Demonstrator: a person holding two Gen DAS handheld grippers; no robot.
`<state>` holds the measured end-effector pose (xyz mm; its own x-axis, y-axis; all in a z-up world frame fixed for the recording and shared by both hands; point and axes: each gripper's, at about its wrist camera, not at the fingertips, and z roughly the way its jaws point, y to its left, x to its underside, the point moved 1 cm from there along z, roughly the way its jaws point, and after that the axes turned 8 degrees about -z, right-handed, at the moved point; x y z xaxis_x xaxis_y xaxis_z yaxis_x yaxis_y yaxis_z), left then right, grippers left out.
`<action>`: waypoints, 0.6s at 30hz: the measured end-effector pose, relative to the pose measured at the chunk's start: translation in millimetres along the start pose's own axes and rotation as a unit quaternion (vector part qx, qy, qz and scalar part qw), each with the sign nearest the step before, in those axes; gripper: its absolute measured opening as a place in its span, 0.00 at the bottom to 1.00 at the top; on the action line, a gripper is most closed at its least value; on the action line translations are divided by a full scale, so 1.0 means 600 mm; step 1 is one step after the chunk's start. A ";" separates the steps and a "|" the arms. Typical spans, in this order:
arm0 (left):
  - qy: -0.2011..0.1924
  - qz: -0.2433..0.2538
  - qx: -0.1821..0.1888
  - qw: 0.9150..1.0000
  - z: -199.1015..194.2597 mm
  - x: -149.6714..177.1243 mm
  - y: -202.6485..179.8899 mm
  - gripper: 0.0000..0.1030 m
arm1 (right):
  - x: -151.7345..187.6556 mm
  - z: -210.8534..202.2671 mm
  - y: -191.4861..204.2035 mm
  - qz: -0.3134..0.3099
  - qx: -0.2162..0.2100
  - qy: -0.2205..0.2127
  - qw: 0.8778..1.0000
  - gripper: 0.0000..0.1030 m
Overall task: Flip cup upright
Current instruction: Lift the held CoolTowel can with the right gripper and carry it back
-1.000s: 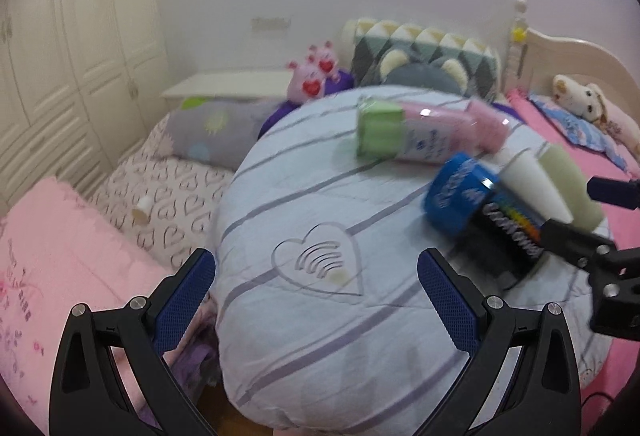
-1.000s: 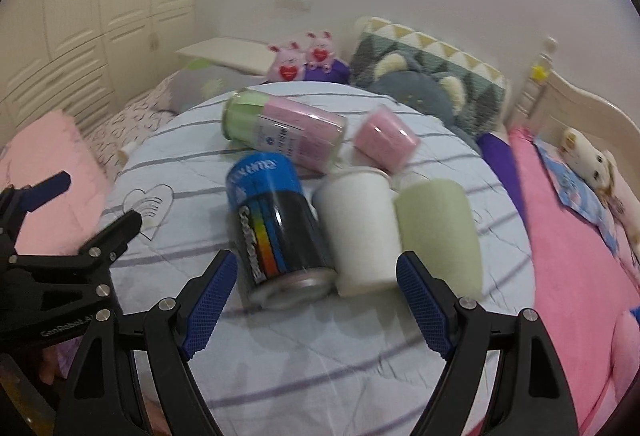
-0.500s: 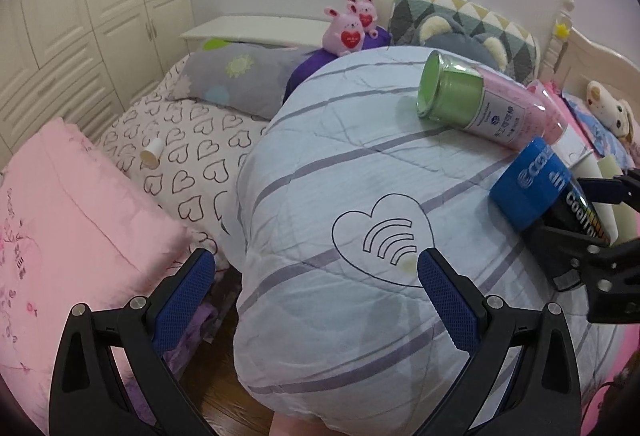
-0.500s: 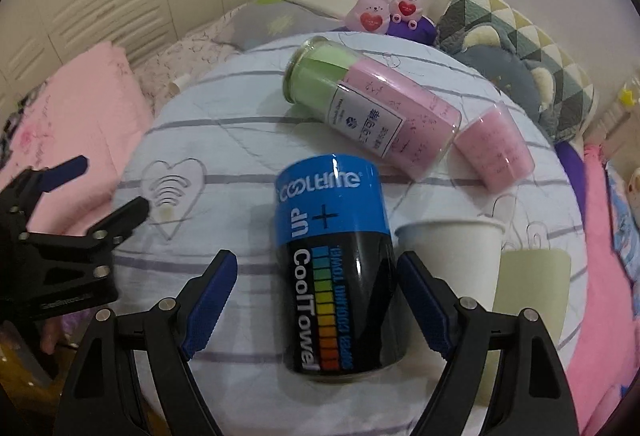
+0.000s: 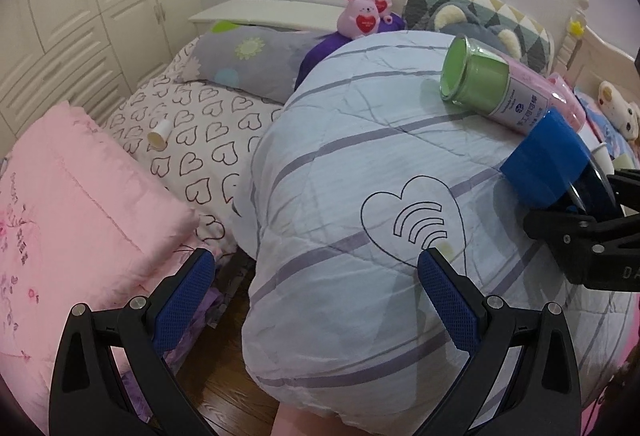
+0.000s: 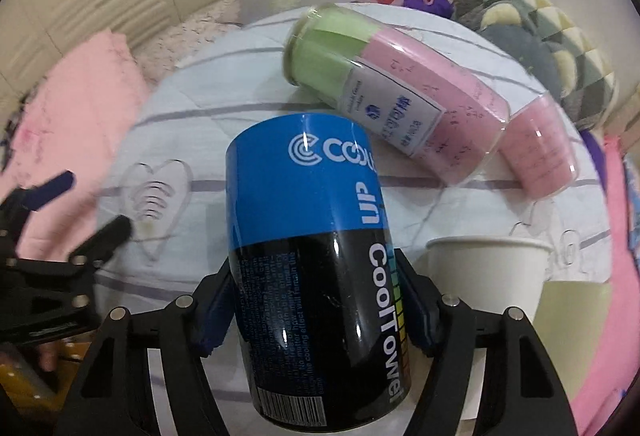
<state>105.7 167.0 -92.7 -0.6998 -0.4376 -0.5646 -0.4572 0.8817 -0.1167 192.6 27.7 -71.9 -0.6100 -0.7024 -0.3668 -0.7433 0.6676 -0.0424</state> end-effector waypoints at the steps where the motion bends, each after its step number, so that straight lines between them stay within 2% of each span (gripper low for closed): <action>1: -0.001 0.000 0.000 1.000 -0.003 0.000 0.001 0.99 | 0.000 0.003 -0.001 0.002 -0.001 0.001 1.000 0.69; 4: -0.006 0.002 0.004 1.000 -0.012 0.002 0.001 0.99 | 0.008 -0.006 0.001 0.016 0.001 0.000 1.000 0.69; 12: -0.017 0.014 0.012 1.000 -0.036 0.004 -0.006 0.99 | 0.018 -0.028 -0.008 0.051 -0.026 -0.009 0.998 0.69; 18: -0.028 0.029 0.026 0.999 -0.055 0.004 -0.013 0.99 | 0.040 -0.065 -0.012 0.077 -0.009 -0.020 0.997 0.69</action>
<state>89.5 153.5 -66.2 -0.6916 -0.3768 -0.6162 -0.3869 0.9137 -0.1245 172.8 -3.5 -44.2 -0.7054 -0.5817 -0.4049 -0.6471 0.7617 0.0331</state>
